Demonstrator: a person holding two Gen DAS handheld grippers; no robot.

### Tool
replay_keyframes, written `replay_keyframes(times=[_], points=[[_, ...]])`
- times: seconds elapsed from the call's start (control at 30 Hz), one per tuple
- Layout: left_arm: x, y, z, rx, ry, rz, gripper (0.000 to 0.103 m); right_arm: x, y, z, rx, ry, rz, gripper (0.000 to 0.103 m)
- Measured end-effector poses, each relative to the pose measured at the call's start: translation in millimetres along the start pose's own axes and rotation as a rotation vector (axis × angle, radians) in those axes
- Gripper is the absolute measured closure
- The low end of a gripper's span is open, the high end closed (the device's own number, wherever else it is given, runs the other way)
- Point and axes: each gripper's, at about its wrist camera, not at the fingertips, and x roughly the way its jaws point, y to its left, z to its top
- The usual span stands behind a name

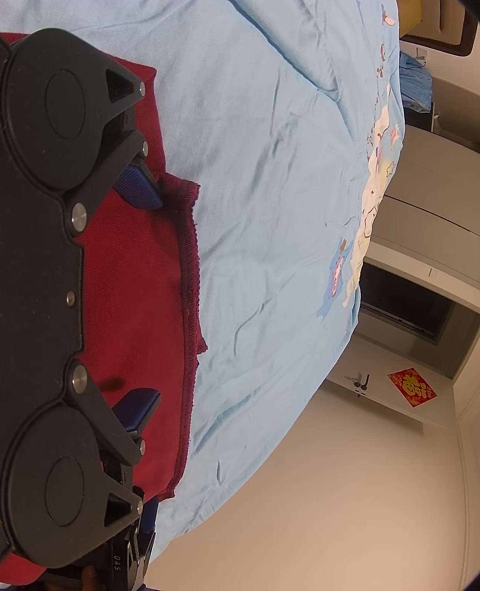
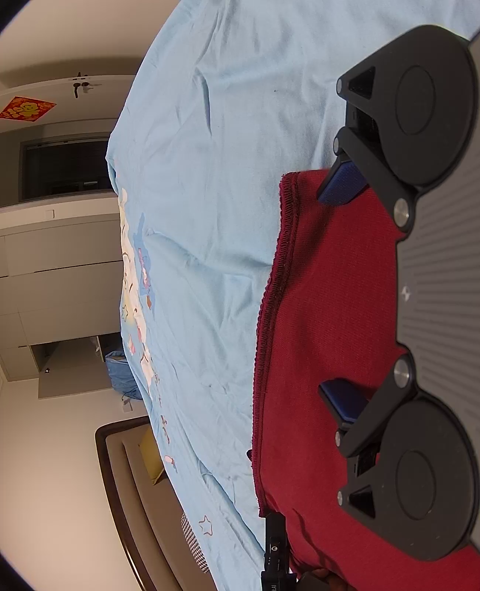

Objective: Fold small clothes

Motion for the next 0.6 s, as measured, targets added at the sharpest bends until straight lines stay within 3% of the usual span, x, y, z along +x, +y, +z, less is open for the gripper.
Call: replay_keyframes(times=[0.23, 0.43, 0.53, 0.6], points=[[-0.5, -0.7, -0.5, 0.008, -0.002, 0.007, 0.001, -2.6, 3.8, -1.3, -0.013, -0.012, -0.015, 0.001], [-2.0, -6.6, 3.7, 0.025, 0.017, 0.031, 0.001, -8.8, 20.3, -2.4, -0.080, -0.018, -0.089, 0.000], [-16.3, -10.8, 12.1, -0.009, 0.028, 0.056, 0.001, -30.1, 25.6, 0.7, -0.078, -0.041, -0.126, 0.000], [-37.4, -12.0, 12.2, -0.040, -0.009, 0.063, 0.001, -55.9, 26.6, -2.5, -0.043, -0.092, -0.118, 0.000]])
